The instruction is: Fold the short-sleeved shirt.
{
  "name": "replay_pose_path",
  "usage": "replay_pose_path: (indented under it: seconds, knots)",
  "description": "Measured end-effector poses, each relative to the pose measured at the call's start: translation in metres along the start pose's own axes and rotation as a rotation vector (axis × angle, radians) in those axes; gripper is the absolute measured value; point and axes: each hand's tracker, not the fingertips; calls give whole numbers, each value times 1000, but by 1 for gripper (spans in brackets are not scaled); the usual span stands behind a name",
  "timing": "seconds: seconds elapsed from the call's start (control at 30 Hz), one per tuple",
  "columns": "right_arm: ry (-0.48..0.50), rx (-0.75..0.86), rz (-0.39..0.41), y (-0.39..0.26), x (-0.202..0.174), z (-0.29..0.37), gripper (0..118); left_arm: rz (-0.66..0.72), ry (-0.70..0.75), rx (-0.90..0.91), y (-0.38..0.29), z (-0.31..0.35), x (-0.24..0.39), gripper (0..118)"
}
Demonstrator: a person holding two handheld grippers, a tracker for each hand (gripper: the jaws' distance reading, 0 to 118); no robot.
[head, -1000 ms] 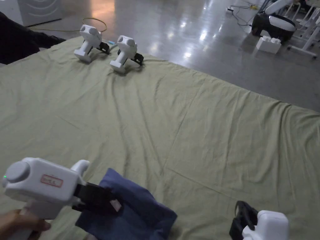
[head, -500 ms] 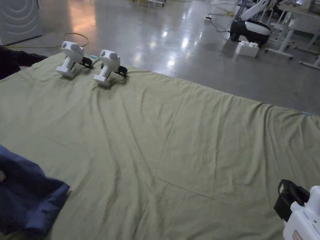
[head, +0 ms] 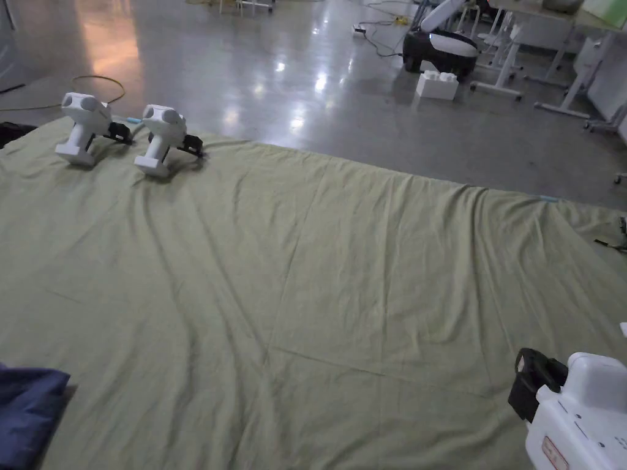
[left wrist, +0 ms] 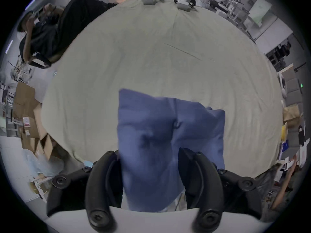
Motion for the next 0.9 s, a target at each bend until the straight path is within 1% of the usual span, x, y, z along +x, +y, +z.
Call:
replay_pose_path:
  seconds: [0.07,0.2,0.37,0.43,0.53,0.6,0.73,0.83,0.9]
  knots:
    - [-2,0,-2,-1,3,0,6,9,85,29,-5,16,-2,68]
    - [0,1,-17,-1,9,1,6,-16,192,137,-13,46,2,68]
    - [12,-4,-26,-2,12,0,6,-67,198,380,-30,75,36,68]
    - [18,-4,-26,-3,13,1,6,-77,241,489,-38,82,60,67]
    - [22,0,-26,-4,13,4,6,-101,191,633,-51,85,103,67]
    - [22,7,-25,-5,12,8,6,-133,111,739,-62,84,137,67]
    - [14,25,-34,-4,8,10,6,-121,-20,924,-78,76,214,67]
    - [5,55,-40,1,3,13,6,-175,-41,1023,-86,70,274,66]
    - [-3,84,-45,4,-1,16,6,-172,-41,1100,-91,67,307,66]
